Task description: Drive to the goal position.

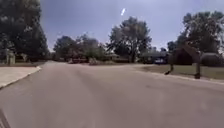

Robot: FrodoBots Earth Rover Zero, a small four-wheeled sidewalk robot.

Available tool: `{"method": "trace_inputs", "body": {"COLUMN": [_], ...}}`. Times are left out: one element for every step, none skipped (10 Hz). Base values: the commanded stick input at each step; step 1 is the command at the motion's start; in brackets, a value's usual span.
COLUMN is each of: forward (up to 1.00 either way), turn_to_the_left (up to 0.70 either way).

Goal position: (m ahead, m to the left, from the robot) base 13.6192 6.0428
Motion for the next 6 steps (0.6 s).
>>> {"method": "trace_inputs", "body": {"forward": [0.7, 0.7, 0.7, 0.7, 0.7, 0.7], "turn_to_the_left": [0.0, 0.0, 0.0, 0.0, 0.0, 0.0]}}
